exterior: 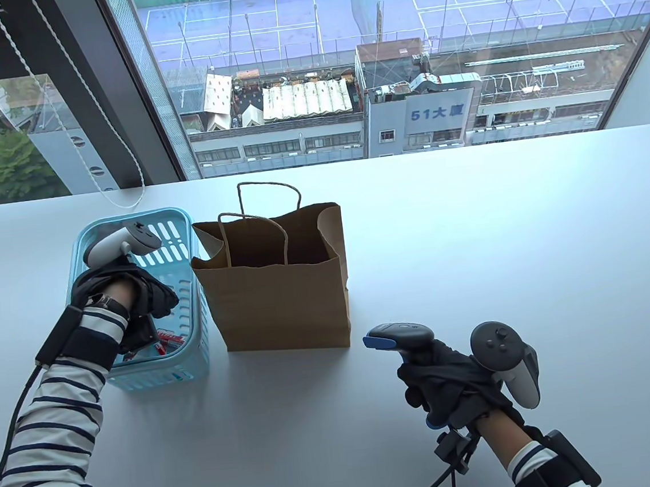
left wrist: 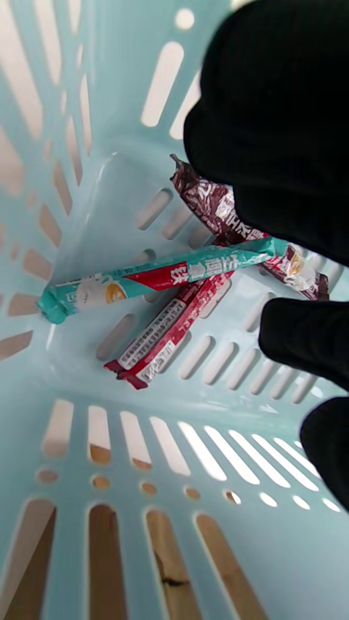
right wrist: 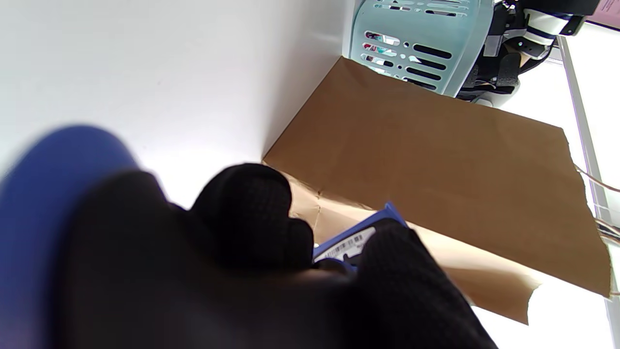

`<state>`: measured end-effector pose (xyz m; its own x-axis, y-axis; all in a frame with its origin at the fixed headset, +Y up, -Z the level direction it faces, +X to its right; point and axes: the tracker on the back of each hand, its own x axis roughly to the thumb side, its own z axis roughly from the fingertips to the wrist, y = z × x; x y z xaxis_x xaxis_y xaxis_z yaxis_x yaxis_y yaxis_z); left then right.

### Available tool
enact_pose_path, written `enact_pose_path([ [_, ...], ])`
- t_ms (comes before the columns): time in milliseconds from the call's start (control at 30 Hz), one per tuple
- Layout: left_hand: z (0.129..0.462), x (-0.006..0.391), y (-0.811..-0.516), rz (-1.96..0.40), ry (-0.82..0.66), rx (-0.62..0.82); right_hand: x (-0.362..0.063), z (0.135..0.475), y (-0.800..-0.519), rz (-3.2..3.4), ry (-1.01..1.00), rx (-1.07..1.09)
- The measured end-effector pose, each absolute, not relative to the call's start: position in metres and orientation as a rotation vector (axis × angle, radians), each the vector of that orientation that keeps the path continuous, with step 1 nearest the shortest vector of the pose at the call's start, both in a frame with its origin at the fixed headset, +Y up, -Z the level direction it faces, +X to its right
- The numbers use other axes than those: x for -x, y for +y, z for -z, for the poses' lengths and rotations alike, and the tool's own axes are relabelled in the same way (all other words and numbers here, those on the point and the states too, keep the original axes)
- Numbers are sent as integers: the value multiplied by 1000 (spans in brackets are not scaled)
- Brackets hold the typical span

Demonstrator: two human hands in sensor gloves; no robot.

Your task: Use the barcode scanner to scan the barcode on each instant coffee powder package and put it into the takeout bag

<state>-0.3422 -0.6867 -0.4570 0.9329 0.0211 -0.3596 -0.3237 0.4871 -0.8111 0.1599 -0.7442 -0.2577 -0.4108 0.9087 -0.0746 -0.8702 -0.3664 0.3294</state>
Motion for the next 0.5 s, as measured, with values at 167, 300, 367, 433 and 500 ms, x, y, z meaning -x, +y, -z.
enact_pose_path([
  [167, 463, 346, -718, -280, 341, 1125, -158, 258, -745, -1970, 396, -154],
  [300, 462, 342, -734, -341, 304, 1194, -157, 258, -746, -1971, 402, -150],
  [367, 462, 341, -736, -339, 295, 1204, -157, 258, -746, -1972, 407, -147],
  [433, 464, 342, -734, -326, 299, 1180, -157, 257, -747, -1974, 409, -147],
  [500, 466, 346, -725, -349, 289, 1132, -156, 257, -747, -1976, 412, -149],
])
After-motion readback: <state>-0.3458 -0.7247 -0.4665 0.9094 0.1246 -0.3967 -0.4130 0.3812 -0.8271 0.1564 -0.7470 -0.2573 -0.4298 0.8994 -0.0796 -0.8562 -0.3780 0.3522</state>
